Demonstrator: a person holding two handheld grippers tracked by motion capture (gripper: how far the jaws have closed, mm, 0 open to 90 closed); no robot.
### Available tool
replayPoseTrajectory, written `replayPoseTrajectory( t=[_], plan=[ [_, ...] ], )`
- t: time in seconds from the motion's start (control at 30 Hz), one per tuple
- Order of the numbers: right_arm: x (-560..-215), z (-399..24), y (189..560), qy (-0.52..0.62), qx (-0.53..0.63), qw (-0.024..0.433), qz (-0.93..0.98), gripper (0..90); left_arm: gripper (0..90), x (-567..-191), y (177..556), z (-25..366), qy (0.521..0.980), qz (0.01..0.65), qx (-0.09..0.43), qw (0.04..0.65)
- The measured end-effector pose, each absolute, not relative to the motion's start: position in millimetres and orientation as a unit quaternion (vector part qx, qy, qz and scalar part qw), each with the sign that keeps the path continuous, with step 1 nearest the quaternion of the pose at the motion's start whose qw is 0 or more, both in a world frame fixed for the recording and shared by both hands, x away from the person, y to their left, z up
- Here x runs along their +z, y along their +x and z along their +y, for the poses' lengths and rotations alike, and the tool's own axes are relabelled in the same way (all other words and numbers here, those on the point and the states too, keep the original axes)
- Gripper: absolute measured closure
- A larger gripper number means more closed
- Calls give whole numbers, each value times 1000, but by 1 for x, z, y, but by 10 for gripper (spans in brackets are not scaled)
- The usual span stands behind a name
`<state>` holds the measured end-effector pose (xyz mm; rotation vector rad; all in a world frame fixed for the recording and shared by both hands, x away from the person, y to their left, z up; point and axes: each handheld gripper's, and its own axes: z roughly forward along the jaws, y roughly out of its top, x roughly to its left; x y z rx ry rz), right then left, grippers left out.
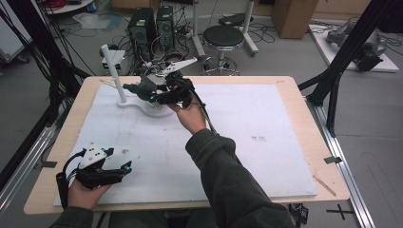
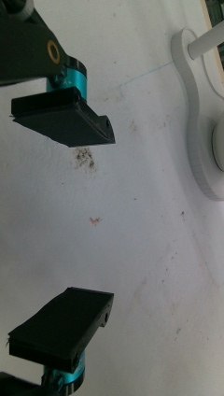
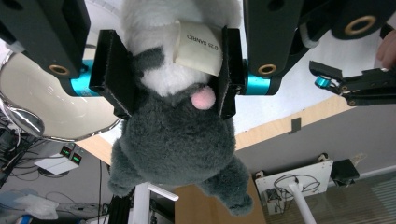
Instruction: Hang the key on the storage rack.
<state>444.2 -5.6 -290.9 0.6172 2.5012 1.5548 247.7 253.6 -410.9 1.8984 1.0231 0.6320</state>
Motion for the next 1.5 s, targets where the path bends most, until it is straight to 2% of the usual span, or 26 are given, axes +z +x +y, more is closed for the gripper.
replayPoseTrajectory(
  t=[1.13, 1.5],
  plan=[
    [-278, 68, 477, 193, 512, 62, 835, 526, 201, -411, 248, 260, 758, 415, 255, 433],
    [-287, 85, 488, 201, 508, 62, 836, 526, 201, -410, 248, 260, 755, 413, 259, 439]
  ],
)
